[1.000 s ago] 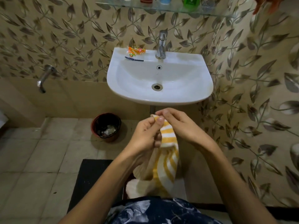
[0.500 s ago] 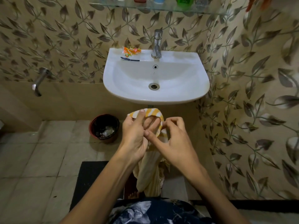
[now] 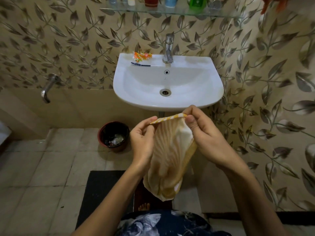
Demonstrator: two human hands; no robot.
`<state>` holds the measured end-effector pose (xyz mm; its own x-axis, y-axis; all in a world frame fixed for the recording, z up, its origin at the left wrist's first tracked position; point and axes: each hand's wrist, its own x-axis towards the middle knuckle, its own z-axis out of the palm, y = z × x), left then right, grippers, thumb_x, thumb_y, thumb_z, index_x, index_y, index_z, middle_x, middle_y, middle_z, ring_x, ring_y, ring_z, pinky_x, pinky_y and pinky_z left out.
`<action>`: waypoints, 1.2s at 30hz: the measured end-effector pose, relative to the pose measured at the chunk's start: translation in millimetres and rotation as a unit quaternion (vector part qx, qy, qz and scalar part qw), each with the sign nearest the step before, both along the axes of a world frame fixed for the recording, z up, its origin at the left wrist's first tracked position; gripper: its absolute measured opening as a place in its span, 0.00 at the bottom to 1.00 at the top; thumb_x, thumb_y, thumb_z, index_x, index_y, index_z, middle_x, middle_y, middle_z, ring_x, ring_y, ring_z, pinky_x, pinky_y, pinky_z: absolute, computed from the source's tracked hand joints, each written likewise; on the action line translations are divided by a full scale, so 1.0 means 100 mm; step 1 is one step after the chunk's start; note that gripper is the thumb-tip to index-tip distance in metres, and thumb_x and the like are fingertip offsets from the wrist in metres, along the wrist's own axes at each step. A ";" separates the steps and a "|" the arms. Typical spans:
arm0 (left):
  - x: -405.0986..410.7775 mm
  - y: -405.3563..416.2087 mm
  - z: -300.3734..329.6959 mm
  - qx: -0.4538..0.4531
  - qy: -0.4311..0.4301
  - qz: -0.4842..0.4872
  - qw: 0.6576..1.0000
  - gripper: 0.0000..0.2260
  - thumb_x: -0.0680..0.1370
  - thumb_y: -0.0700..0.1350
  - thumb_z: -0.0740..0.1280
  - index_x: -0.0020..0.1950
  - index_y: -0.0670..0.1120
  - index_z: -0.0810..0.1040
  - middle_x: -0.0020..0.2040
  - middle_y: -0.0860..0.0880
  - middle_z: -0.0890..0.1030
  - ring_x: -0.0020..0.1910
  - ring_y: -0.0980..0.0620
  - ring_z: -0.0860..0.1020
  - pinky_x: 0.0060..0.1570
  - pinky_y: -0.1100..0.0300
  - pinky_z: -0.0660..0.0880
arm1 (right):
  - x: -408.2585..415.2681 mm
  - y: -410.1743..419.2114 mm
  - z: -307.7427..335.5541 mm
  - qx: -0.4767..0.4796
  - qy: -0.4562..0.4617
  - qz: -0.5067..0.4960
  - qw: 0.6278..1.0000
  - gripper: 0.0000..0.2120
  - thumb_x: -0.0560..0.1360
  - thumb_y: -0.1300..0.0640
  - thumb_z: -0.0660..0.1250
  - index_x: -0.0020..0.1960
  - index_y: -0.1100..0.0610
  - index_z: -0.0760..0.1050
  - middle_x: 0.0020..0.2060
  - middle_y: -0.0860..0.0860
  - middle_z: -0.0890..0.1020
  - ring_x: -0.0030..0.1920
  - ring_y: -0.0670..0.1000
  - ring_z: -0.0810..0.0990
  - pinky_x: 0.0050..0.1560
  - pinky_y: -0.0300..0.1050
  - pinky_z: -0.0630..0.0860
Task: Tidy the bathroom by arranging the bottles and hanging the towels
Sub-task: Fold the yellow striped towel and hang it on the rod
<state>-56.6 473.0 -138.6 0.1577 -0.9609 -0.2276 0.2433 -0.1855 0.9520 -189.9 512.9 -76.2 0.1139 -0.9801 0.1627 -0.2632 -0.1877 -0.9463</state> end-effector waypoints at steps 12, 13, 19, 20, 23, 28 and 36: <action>0.03 -0.07 -0.46 -0.076 -0.347 -0.119 0.927 0.09 0.78 0.45 0.64 0.47 0.44 0.83 0.45 0.46 0.79 0.46 0.49 0.77 0.49 0.53 0.74 | -0.30 0.05 0.40 0.019 -0.328 -0.039 0.944 0.08 0.75 0.53 0.59 0.39 0.55 0.68 0.30 0.46 0.73 0.32 0.43 0.74 0.37 0.34 0.75; 0.05 -0.09 -0.47 -0.078 -0.359 -0.128 0.921 0.11 0.79 0.46 0.63 0.46 0.43 0.82 0.45 0.45 0.76 0.46 0.49 0.76 0.49 0.55 0.72 | -0.37 0.03 0.40 0.026 -0.276 -0.070 0.958 0.09 0.76 0.52 0.60 0.39 0.54 0.68 0.31 0.46 0.73 0.33 0.44 0.73 0.37 0.36 0.75; 0.10 0.01 -0.16 -0.212 -0.283 -0.244 0.903 0.16 0.80 0.48 0.59 0.35 0.43 0.70 0.30 0.50 0.66 0.31 0.56 0.65 0.32 0.57 0.61 | -0.49 -0.06 0.13 0.096 0.253 -0.157 0.950 0.30 0.74 0.41 0.62 0.70 0.41 0.52 0.54 0.57 0.80 0.48 0.57 0.81 0.52 0.54 0.77; 0.06 0.03 -0.08 -0.241 -0.280 -0.256 0.893 0.15 0.79 0.48 0.59 0.35 0.42 0.72 0.30 0.50 0.68 0.31 0.56 0.67 0.33 0.58 0.63 | -0.40 -0.05 0.09 0.097 0.268 -0.081 0.955 0.32 0.73 0.40 0.63 0.71 0.40 0.51 0.56 0.55 0.80 0.52 0.56 0.81 0.55 0.54 0.77; 0.01 0.03 0.14 -0.303 -0.269 -0.271 0.873 0.09 0.78 0.45 0.62 0.44 0.45 0.81 0.38 0.54 0.80 0.39 0.57 0.77 0.39 0.64 0.71 | -0.20 -0.08 -0.01 0.105 0.290 0.065 0.949 0.21 0.72 0.41 0.65 0.64 0.43 0.70 0.59 0.44 0.79 0.60 0.48 0.77 0.61 0.50 0.73; 0.12 -0.02 0.22 -0.272 -0.237 -0.318 0.877 0.11 0.79 0.50 0.62 0.42 0.49 0.81 0.35 0.53 0.80 0.35 0.53 0.77 0.36 0.59 0.74 | -0.25 -0.10 0.07 0.023 0.309 -0.001 0.951 0.07 0.73 0.41 0.64 0.40 0.41 0.75 0.35 0.43 0.80 0.38 0.42 0.76 0.38 0.43 0.70; 0.33 -0.09 0.14 -0.223 -0.164 -0.379 0.883 0.15 0.78 0.54 0.59 0.36 0.50 0.76 0.32 0.55 0.71 0.31 0.60 0.69 0.32 0.69 0.64 | -0.52 -0.06 0.27 -0.053 0.152 -0.078 0.984 0.13 0.74 0.43 0.63 0.36 0.50 0.74 0.30 0.45 0.74 0.32 0.38 0.71 0.33 0.31 0.64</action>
